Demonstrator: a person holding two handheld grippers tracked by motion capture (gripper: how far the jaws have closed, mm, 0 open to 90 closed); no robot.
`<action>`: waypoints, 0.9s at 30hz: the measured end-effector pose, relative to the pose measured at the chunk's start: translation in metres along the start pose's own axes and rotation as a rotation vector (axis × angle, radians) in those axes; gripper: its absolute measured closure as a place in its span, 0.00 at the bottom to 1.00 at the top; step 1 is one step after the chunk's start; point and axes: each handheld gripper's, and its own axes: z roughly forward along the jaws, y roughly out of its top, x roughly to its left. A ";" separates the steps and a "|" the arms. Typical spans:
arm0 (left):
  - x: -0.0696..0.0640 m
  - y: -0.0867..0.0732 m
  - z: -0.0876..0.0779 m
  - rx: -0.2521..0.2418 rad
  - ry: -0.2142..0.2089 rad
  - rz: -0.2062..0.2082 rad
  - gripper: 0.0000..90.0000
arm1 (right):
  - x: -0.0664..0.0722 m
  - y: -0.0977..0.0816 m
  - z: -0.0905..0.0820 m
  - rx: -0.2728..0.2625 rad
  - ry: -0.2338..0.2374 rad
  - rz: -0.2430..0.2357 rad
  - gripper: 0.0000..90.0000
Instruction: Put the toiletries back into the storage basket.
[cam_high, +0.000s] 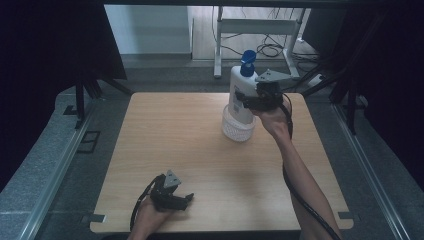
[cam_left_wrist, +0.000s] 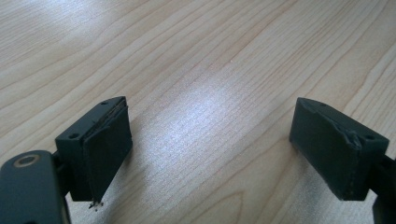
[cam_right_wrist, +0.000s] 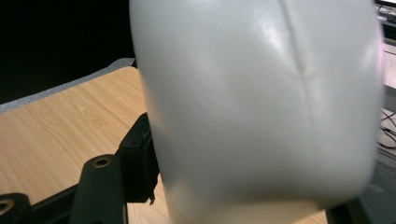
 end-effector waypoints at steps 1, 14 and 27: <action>0.000 0.000 0.000 0.000 0.000 0.000 0.14 | 0.000 -0.002 0.003 0.004 -0.002 -0.001 0.42; 0.000 0.000 0.000 0.001 -0.001 0.002 0.14 | 0.002 -0.019 0.021 0.031 -0.008 -0.017 0.42; 0.000 0.000 0.000 0.003 0.000 0.002 0.14 | 0.012 -0.037 0.039 0.068 0.003 -0.033 0.42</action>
